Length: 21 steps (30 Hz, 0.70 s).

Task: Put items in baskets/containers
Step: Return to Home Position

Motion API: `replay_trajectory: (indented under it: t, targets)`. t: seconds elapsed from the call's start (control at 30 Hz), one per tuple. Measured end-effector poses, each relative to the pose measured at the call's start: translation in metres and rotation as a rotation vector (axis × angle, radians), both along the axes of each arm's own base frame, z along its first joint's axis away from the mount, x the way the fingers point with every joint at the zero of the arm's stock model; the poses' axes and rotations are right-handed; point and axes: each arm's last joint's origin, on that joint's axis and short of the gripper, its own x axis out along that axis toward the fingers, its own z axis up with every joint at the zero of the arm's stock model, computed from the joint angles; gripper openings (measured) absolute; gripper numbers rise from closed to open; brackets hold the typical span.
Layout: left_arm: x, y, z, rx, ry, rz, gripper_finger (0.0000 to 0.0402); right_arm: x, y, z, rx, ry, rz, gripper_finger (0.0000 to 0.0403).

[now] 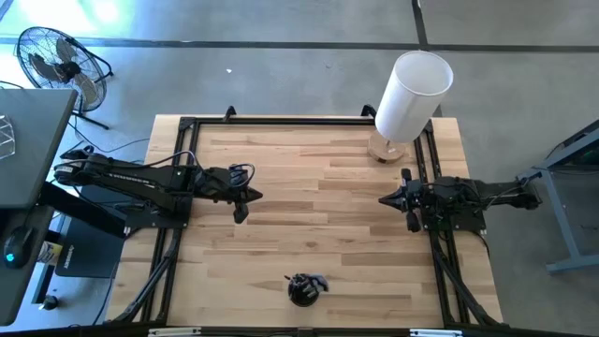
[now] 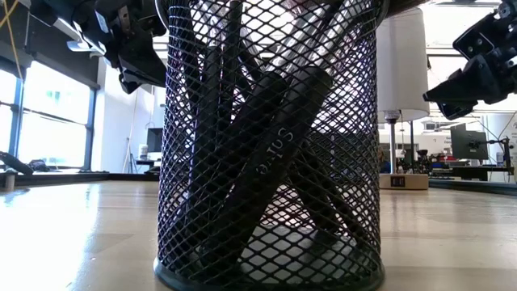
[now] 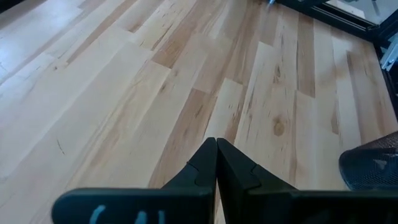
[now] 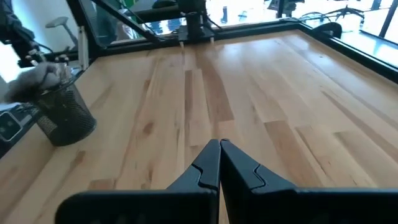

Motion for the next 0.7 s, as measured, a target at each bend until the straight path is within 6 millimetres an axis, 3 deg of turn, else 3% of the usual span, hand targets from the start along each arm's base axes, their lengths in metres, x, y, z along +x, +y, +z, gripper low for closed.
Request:
replay_trajectory:
  t: [0.23,0.7]
  targets:
    - [0.000,-0.001,0.000,0.025,0.005,-0.052,0.0000,0.000,-0.001,0.000,-0.007,-0.001,-0.043,0.0000]
    - [-0.018,-0.002,0.019,0.260,-0.085,-0.285,0.0000,0.000,-0.001,0.000,-0.005,0.000,-0.039,0.0000]
